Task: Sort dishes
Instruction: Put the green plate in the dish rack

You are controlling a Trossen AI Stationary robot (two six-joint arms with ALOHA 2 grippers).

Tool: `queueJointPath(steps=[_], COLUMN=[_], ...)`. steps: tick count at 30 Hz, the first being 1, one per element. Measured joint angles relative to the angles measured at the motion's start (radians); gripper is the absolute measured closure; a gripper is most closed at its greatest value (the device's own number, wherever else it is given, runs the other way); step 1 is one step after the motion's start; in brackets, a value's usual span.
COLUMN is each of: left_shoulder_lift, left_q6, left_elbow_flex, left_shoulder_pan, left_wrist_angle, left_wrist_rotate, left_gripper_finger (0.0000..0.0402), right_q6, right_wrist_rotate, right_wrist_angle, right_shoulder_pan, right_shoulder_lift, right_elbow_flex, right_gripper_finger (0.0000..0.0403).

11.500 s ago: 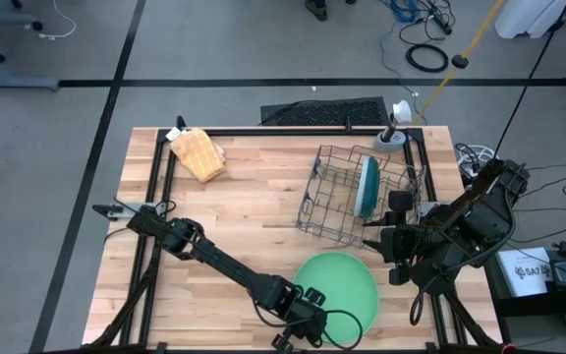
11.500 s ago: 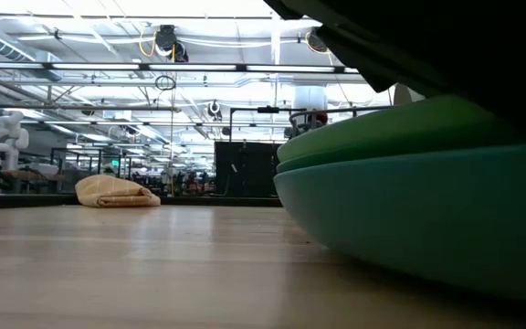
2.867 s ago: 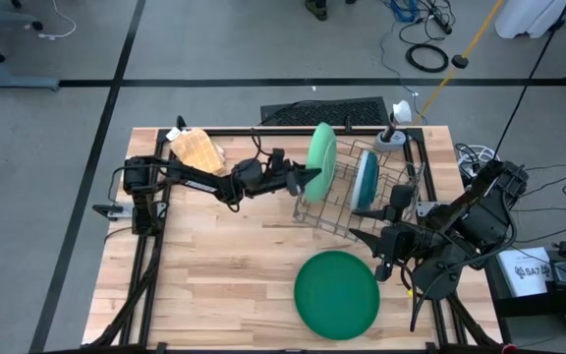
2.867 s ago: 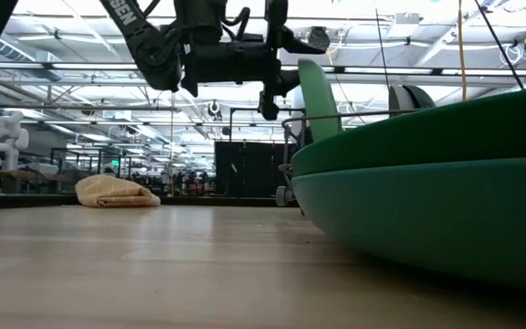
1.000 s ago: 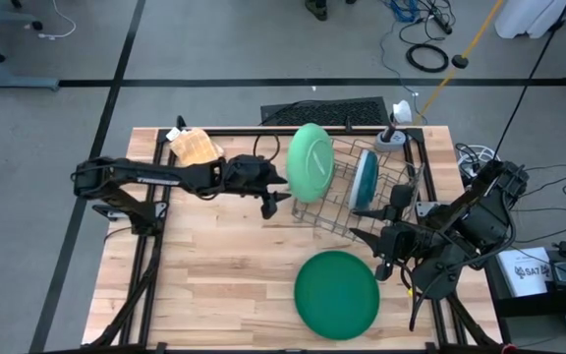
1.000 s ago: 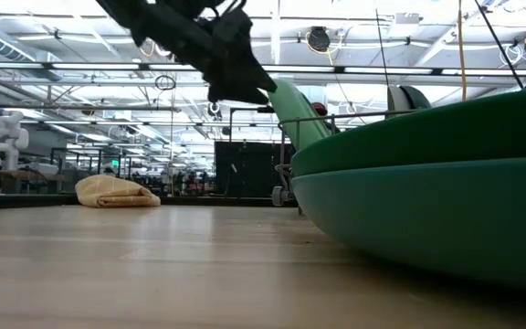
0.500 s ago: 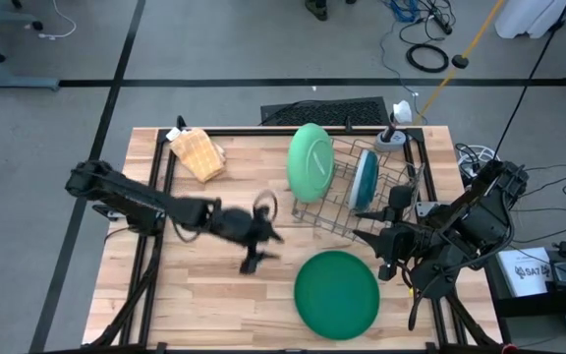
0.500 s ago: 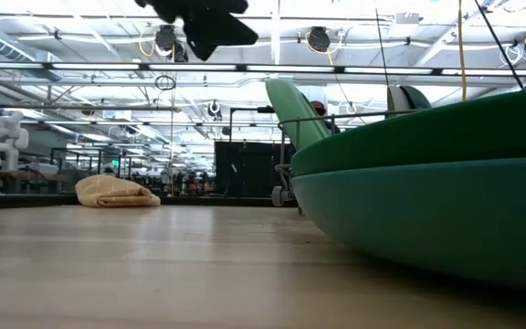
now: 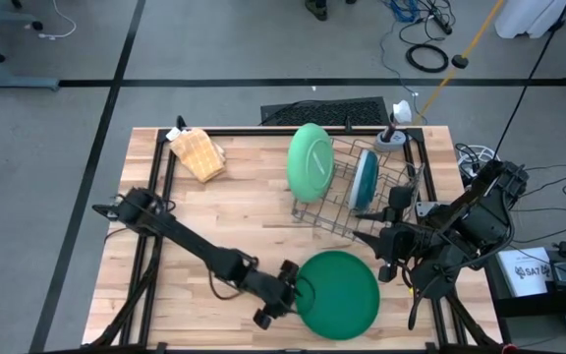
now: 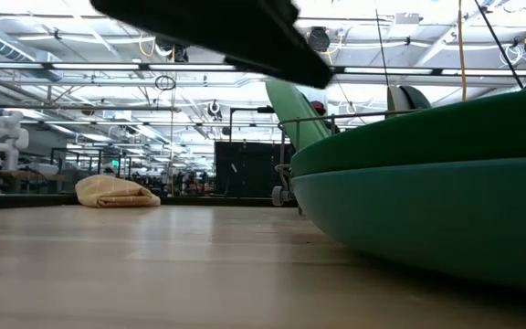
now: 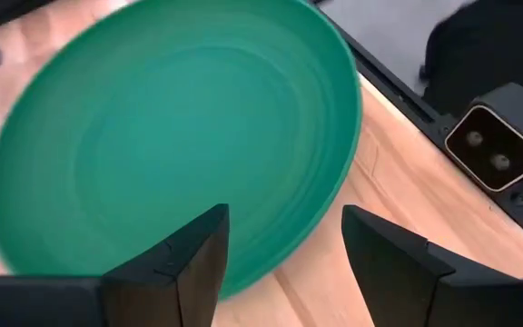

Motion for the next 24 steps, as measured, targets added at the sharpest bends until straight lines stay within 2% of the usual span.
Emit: queueJointPath(steps=[6, 14, 18, 24], left_shoulder_lift=[0.117, 0.194, 0.195, 0.196], left_q6=[0.092, 0.145, 0.151, 0.151], left_elbow_flex=[0.194, 0.254, 0.263, 0.262], left_shoulder_pan=[-0.003, -0.003, 0.0, 0.008], left_wrist_angle=[-0.246, -0.287, -0.28, -0.272], left_wrist_rotate=[0.026, 0.029, 0.027, 0.025], left_gripper_finger=[0.0178, 0.0183, 0.0208, 0.0277], right_q6=[0.015, 0.018, 0.013, -0.003], right_wrist_rotate=[-0.006, -0.004, -0.003, 0.0], right_wrist_angle=[0.005, 0.005, 0.005, 0.005], right_shoulder_pan=[0.0, 0.0, 0.0, -0.001], right_shoulder_lift=[0.0, 0.0, 0.0, 0.0], right_elbow_flex=[0.0, 0.0, 0.0, 0.0], right_gripper_finger=[0.0248, 0.0248, 0.0248, 0.0248])
